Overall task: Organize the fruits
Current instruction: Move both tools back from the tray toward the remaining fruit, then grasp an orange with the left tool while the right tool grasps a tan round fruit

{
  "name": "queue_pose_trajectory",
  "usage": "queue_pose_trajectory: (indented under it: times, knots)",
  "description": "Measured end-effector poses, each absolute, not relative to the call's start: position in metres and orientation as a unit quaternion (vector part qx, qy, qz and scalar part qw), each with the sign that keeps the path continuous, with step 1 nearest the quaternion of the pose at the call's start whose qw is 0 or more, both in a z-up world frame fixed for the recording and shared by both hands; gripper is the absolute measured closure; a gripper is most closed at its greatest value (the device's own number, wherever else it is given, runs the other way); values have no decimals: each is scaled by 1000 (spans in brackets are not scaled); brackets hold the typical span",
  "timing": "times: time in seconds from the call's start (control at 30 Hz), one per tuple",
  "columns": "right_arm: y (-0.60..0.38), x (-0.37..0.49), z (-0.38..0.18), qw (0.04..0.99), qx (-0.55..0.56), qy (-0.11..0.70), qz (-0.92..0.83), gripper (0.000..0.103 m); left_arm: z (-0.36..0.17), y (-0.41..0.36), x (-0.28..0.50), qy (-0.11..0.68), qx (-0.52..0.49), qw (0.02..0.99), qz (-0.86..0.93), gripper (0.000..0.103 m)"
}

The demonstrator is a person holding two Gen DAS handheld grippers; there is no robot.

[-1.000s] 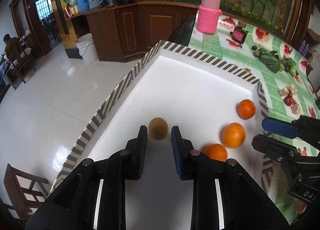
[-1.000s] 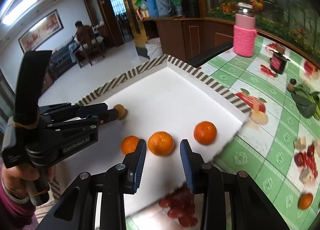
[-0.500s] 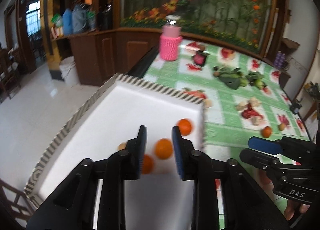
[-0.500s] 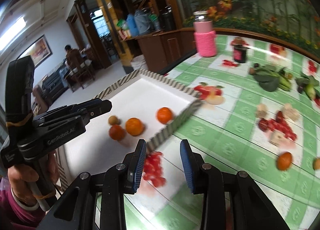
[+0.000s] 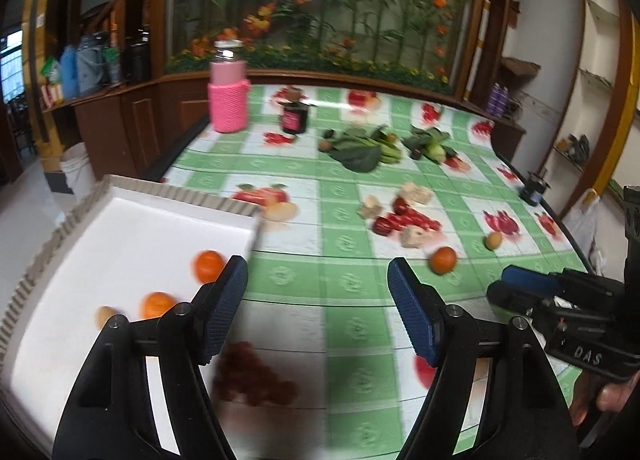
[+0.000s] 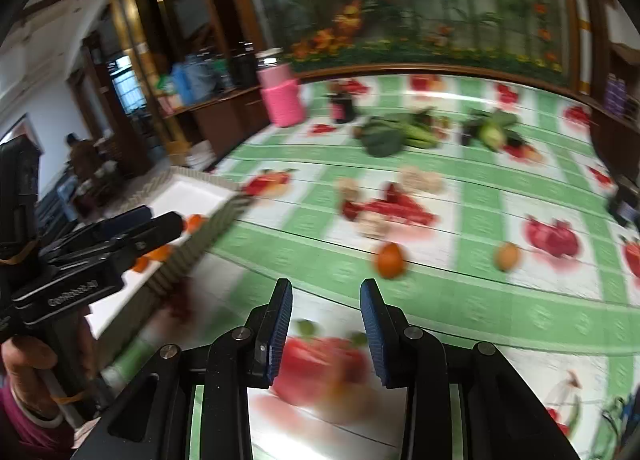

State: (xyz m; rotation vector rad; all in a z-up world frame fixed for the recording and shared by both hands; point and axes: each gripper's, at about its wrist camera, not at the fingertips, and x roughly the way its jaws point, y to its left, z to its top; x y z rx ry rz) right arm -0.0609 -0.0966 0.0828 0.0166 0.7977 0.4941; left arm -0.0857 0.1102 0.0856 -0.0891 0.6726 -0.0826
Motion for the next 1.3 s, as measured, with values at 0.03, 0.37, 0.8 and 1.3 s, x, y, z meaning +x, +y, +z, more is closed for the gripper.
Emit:
queue_pose_trajectory:
  times: [0.03,0.37,0.8,1.3]
  knots:
    - [-105,-60,81,894,7,387,225,69,83,104,-84,333,-39,941,-47,30]
    - [-183,-44,61,902,43,403,147,69,62,47,-62,368,-8,924,-104,30]
    - [-189,30,43,890,11,437,130,66,41,0,-22,407,-3,902,-143,30]
    - [-194,50,21,887,34,435,148,75,18,-20,15,433,-12,886,-167,45]
